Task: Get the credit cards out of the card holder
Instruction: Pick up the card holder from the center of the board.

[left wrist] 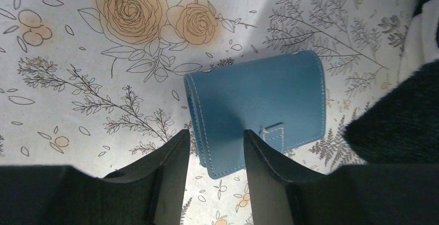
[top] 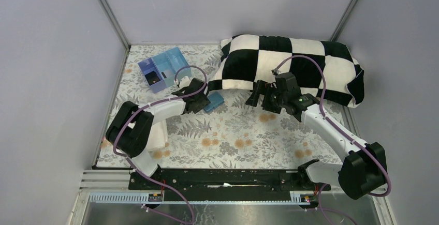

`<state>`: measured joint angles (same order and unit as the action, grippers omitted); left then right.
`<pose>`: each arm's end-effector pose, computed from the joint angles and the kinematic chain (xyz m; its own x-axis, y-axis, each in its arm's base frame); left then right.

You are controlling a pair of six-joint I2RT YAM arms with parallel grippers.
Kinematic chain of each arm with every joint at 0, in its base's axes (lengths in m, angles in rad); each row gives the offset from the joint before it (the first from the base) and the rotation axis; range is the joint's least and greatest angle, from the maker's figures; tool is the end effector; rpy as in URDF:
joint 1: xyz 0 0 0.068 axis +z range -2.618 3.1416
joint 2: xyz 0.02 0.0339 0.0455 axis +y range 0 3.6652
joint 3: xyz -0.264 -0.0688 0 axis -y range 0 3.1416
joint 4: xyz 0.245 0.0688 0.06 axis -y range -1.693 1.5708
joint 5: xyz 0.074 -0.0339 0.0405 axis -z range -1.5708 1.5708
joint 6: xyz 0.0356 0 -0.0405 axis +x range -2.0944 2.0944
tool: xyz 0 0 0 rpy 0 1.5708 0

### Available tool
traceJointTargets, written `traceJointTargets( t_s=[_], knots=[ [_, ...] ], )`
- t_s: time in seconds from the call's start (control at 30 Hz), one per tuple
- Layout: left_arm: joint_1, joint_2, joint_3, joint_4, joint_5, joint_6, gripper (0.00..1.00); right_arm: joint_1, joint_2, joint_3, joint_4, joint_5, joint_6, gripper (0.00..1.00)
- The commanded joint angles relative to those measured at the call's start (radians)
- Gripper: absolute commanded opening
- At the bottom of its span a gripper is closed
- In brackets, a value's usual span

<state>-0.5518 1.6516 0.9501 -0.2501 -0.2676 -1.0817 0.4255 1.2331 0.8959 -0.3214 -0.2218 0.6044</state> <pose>0.2860 -0.1650 0.1761 -0.6567 -0.5954 -0.4628 -0.4360 0.8005 -0.4112 0.2423 0.1184 0.2716 -0.7776 0.2562 -0.5742 -0.1449 0.8156 0.5602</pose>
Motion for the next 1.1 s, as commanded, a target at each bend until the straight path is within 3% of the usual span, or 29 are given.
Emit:
traceJointTargets(
  t_s=[0.0, 0.1, 0.27, 0.5, 0.8, 0.93, 1.07],
  knots=[
    [-0.003, 0.033, -0.022, 0.086, 0.009, -0.049, 0.46, 0.007, -0.005, 0.007, -0.024, 0.029, -0.018, 1.0],
    [-0.003, 0.035, -0.036, 0.088, 0.0, -0.044, 0.43, 0.006, -0.006, 0.007, -0.033, 0.034, -0.02, 1.0],
    [-0.003, 0.024, -0.064, 0.099, -0.042, -0.033, 0.16, 0.006, -0.011, 0.0, -0.031, 0.03, -0.02, 1.0],
    [-0.003, -0.075, -0.05, 0.056, -0.076, 0.101, 0.0, 0.007, -0.018, 0.008, -0.046, 0.036, -0.024, 1.0],
    [-0.003, -0.341, -0.005, -0.184, 0.045, 0.365, 0.0, 0.007, -0.027, -0.017, -0.022, 0.036, -0.044, 1.0],
    [-0.003, -0.389, 0.046, -0.406, 0.102, 0.4, 0.0, 0.007, -0.029, -0.023, -0.039, 0.034, -0.064, 1.0],
    [-0.006, -0.42, 0.136, -0.654, 0.055, 0.392, 0.0, 0.007, -0.055, -0.062, -0.041, 0.057, -0.068, 1.0]
  ],
)
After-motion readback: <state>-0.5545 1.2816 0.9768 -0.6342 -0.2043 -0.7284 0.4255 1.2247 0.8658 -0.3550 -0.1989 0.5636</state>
